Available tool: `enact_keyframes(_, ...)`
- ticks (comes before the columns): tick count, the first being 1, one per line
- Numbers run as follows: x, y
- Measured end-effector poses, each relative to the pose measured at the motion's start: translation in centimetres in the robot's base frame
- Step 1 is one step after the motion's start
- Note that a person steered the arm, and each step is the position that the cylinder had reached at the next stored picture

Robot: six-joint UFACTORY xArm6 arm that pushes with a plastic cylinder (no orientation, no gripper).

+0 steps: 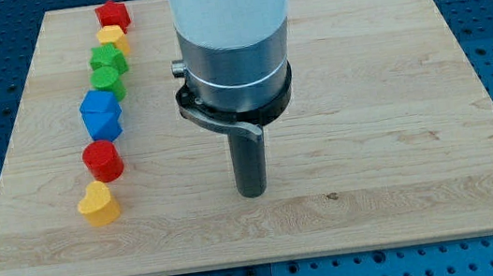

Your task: Push yellow heart to the center of the board

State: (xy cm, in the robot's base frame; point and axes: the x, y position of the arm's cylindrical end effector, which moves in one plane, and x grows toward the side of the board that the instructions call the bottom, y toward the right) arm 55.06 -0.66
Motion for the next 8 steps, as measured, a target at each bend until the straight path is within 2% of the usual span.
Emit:
enact_keyframes(2, 0.8, -2.1)
enact_keyframes(4, 4.9, -5.7)
enact_keyframes(6, 6.1, -14.3)
enact_keyframes(7, 4.4, -19.2)
enact_keyframes(8, 0.4, -19.9)
